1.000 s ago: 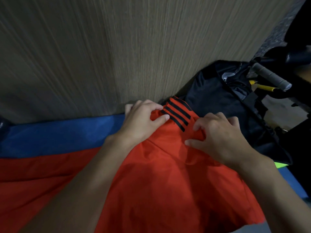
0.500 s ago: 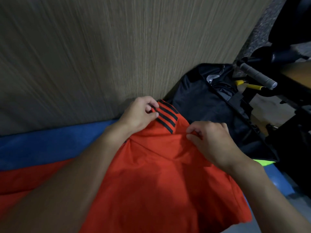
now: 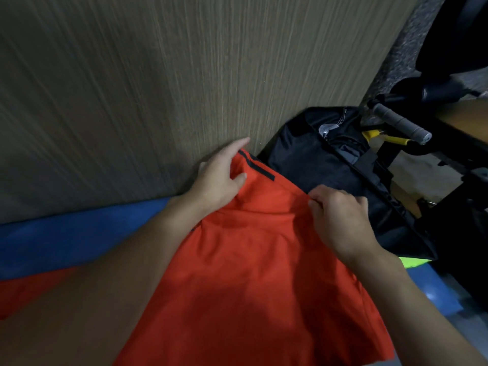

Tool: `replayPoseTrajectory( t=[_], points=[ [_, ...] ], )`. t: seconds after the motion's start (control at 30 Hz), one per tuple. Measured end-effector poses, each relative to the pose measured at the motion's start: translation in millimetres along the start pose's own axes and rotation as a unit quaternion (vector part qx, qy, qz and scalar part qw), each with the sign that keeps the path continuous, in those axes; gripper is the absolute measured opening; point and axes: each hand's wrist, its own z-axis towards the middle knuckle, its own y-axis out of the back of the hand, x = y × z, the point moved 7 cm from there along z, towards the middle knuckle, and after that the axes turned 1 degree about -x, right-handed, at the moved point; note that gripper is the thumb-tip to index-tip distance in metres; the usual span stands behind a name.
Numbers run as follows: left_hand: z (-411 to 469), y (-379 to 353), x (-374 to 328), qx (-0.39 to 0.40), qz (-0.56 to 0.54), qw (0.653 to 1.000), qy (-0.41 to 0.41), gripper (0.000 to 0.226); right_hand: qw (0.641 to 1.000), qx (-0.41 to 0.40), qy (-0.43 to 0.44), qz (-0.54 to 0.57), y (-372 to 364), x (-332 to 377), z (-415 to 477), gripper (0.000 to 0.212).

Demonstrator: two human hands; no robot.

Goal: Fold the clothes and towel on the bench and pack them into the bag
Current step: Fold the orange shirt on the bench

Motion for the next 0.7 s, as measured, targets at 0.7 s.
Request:
replayPoseTrajectory(
  t=[0.7],
  points=[
    [-77.5,33.5,93.9,-0.036,-0.023,0.965,0.257,0.019,0.991,0.129,-0.036,-0.008,-41.6,76.0,81.8,0.033]
  ],
)
